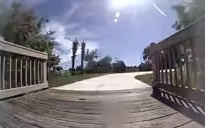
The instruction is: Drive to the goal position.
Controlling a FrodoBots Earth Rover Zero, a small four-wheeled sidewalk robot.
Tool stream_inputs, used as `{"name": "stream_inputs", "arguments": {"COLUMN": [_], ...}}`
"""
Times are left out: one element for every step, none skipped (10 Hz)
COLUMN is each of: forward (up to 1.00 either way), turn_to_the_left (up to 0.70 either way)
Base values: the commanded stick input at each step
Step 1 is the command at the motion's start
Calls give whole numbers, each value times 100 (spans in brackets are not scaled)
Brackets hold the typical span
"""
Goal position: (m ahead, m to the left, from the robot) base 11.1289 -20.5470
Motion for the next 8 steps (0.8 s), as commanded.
{"name": "stream_inputs", "arguments": {"forward": [85,85,85,85,85,85,85,85], "turn_to_the_left": [0,0,0,0,0,0,0,0]}}
